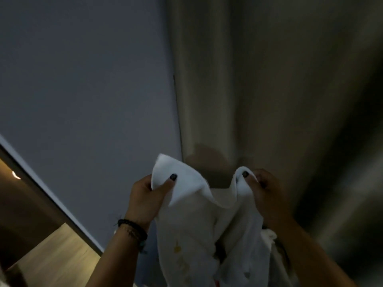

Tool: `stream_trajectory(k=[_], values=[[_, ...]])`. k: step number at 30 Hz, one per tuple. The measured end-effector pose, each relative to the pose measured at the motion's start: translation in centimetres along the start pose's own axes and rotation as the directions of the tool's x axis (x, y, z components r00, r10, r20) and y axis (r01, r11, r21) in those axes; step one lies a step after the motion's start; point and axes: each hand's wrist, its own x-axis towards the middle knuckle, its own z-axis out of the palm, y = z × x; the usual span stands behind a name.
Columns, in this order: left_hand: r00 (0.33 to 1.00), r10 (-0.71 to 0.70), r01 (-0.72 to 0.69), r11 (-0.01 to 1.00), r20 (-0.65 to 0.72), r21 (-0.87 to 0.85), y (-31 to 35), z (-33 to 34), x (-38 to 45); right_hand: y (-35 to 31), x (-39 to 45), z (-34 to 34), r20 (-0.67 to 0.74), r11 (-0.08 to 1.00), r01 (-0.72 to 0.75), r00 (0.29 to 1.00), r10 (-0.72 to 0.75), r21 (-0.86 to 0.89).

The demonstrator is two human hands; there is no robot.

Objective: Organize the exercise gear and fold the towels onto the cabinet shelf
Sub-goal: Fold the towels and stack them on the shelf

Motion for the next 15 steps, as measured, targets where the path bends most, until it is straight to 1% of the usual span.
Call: stream_trajectory(k=[2,3,4,6,8,9,11,13,15], values=[[0.998,0.066,-0.065,0.997,-0.018,0.040,0.9,0.3,0.0,-1.7,1.0,-0.6,0.036,0.995,0.062,0.997,-0.065,0.074],[0.994,0.106,-0.105,0.992,0.002,0.073,1.4,0.5,0.1,-2.6,1.5,-0.9,0.062,0.990,0.094,0.993,-0.101,0.105],[0.990,0.133,-0.137,0.987,0.051,0.088,1.9,0.7,0.2,-3.6,2.1,-1.3,0.081,0.983,0.117,0.988,-0.129,0.140],[0.962,0.162,-0.181,0.981,0.217,0.069,2.8,1.3,0.7,-5.9,3.5,-2.1,0.089,0.964,0.148,0.981,-0.171,0.220],[0.901,0.208,-0.249,0.967,0.381,0.061,3.9,2.3,1.2,-8.4,4.6,-2.9,0.110,0.943,0.201,0.965,-0.237,0.263],[0.871,0.241,-0.293,0.954,0.428,0.059,4.6,3.0,1.4,-9.7,4.9,-3.2,0.130,0.931,0.243,0.949,-0.286,0.273],[0.825,0.325,-0.383,0.923,0.462,0.036,6.1,4.6,1.9,-11.8,5.3,-3.5,0.175,0.905,0.314,0.912,-0.372,0.286],[0.812,0.384,-0.431,0.902,0.439,0.008,7.6,6.1,2.2,-13.3,5.7,-3.6,0.202,0.891,0.346,0.889,-0.412,0.294],[0.821,0.423,-0.445,0.895,0.385,-0.035,8.9,7.2,2.6,-13.7,6.3,-3.7,0.142,0.884,0.367,0.897,-0.418,0.289]])
